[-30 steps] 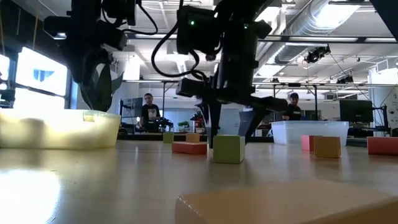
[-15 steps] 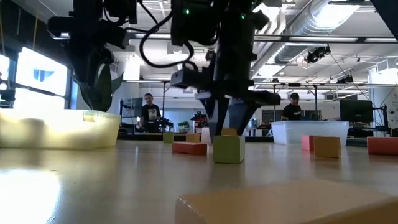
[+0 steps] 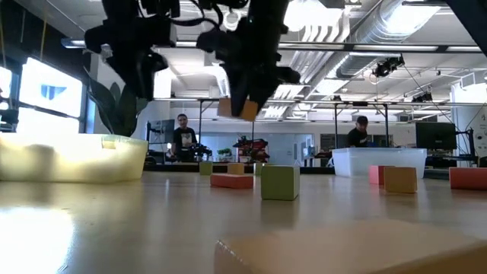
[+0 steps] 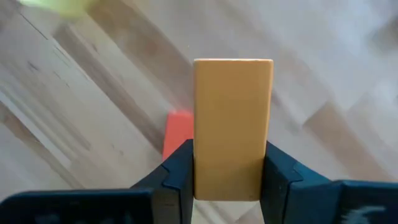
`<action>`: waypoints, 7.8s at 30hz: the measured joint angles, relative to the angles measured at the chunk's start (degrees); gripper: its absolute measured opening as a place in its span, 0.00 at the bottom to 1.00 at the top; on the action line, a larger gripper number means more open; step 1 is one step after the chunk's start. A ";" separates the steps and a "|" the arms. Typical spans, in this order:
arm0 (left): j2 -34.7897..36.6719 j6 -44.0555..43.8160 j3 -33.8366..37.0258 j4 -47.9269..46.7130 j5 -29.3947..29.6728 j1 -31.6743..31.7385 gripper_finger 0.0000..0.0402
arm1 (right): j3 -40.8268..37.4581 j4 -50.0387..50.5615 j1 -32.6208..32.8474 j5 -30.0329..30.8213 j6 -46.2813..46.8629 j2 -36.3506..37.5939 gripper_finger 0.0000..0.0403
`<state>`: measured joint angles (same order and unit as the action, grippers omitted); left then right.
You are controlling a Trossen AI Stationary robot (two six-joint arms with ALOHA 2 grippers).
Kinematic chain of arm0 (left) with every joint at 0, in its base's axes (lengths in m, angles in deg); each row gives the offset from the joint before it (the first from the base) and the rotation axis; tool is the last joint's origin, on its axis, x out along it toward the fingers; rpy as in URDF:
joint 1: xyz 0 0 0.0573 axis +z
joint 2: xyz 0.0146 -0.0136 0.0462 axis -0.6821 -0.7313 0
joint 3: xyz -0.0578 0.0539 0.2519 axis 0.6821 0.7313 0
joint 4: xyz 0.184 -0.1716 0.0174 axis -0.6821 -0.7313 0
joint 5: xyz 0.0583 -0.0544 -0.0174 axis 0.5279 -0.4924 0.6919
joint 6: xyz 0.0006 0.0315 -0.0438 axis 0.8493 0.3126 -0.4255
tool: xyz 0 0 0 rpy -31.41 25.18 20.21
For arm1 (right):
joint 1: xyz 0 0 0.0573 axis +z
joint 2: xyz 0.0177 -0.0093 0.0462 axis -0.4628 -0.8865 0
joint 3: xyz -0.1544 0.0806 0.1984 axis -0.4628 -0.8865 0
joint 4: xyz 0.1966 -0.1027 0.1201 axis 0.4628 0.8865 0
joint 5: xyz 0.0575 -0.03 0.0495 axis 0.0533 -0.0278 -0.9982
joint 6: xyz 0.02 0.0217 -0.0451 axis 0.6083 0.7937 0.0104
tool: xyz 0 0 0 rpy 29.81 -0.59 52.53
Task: Sort & place blocks by color
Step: Put the yellow block into the green bin, then put the green block into the white bin
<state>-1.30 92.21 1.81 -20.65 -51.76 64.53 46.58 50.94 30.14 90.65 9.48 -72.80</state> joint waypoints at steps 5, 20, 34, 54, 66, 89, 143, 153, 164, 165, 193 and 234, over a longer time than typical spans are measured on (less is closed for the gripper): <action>0.00 3.58 0.00 5.91 -0.48 0.00 0.39 | 7.42 3.35 -0.68 0.22 -7.53 0.04 0.25; -0.02 1.98 0.00 16.37 -6.03 0.41 0.43 | 22.49 16.62 -0.66 0.22 -17.86 0.13 0.25; -0.02 -5.52 0.00 32.44 -15.84 0.57 0.60 | 25.03 20.60 -2.49 -0.75 -35.55 0.15 0.25; -0.04 -6.61 0.00 38.12 -8.93 -1.83 0.60 | 25.01 14.95 -7.10 -8.78 -44.24 0.48 0.25; -0.07 -5.68 0.02 40.13 -7.38 -1.88 0.32 | 24.99 14.94 -7.75 -8.10 -44.58 0.57 0.26; -0.04 -16.51 -0.30 18.19 0.27 -13.16 0.26 | 24.97 15.93 -7.38 -3.51 -45.23 0.46 0.53; -0.02 -53.67 4.68 -5.76 -26.79 -53.79 0.40 | 24.97 20.41 -16.30 -2.15 -49.18 0.46 0.56; -0.02 -54.55 4.68 -5.82 -27.07 -53.38 0.48 | 24.97 20.40 -19.43 -1.99 -49.52 0.46 0.56; -0.01 -54.53 4.68 -5.86 -27.16 -48.91 0.48 | 24.94 15.96 -28.99 -9.14 -51.91 0.46 0.56; 0.16 -54.35 4.68 -5.86 -27.14 -48.31 0.48 | 24.94 15.07 -30.03 -10.02 -51.60 0.46 0.56; 12.37 -50.77 4.66 1.39 22.68 -17.63 0.48 | -7.36 -16.07 -39.96 -14.57 -30.93 0.37 0.56; 12.35 -23.36 4.66 35.08 28.31 3.21 0.48 | -17.04 -24.39 -33.58 -11.97 -14.16 -3.91 0.05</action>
<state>11.05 68.85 6.46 14.42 -23.45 67.74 29.54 26.55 -3.44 78.68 -4.68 -76.71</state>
